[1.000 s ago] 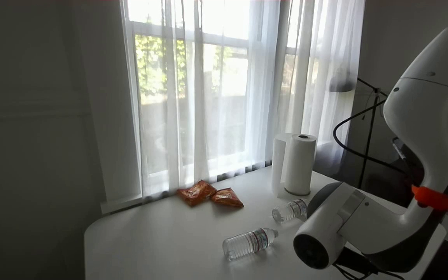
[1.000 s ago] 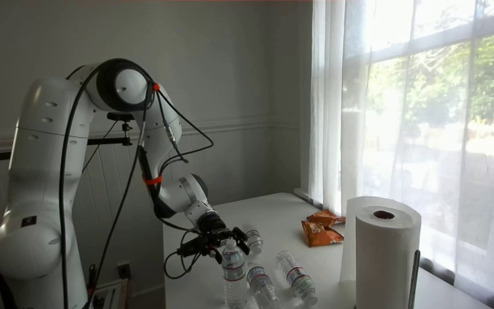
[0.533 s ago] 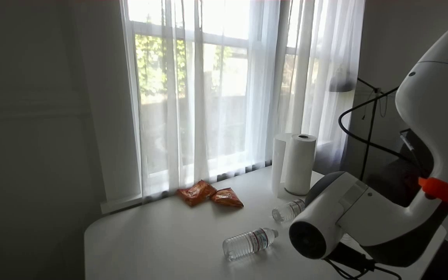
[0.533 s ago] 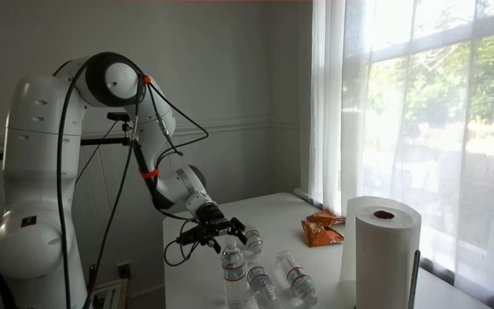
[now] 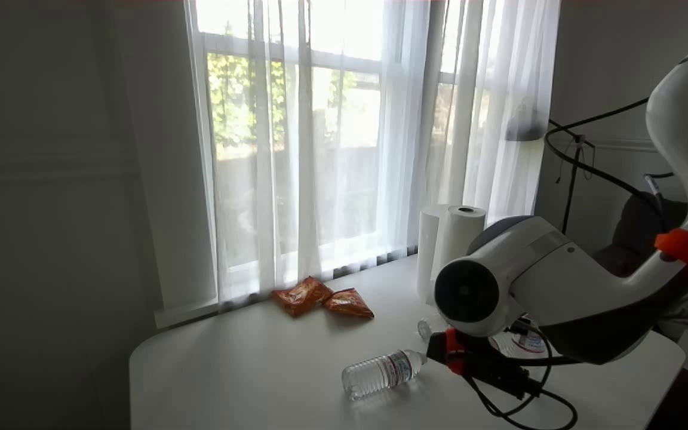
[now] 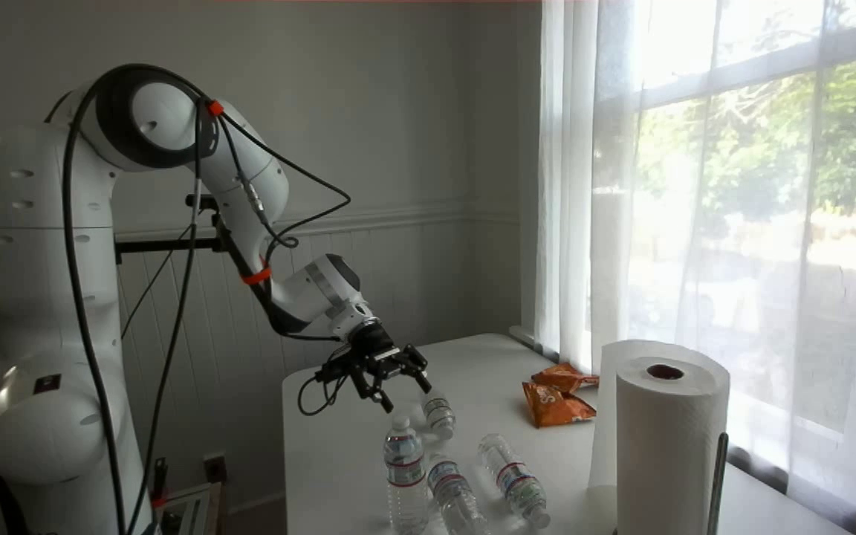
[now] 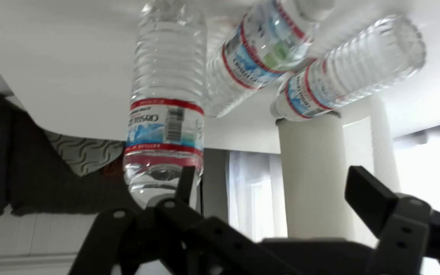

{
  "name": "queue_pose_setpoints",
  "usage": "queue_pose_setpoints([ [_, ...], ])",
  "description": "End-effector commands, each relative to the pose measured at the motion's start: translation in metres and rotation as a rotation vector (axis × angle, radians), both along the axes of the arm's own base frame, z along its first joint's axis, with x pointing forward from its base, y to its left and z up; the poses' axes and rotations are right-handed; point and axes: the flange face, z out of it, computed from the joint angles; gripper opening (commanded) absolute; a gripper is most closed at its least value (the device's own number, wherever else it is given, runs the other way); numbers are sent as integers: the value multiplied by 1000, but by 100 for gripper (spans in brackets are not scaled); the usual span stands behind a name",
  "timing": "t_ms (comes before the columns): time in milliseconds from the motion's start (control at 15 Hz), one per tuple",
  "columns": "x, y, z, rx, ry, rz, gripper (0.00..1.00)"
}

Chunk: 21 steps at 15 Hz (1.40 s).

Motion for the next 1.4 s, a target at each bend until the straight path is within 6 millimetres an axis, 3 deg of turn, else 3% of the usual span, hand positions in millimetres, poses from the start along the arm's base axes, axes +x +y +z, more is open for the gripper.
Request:
queue_pose_setpoints([
  [0,23,9,16,196,-13,35,100],
  [67,28,12,19,249,-13,47,100],
  [133,19,12,11,154,-8,42,100],
  [533,21,10,10,159,1,44,100],
  [1333,87,-1,-18,707,-18,-61,100],
])
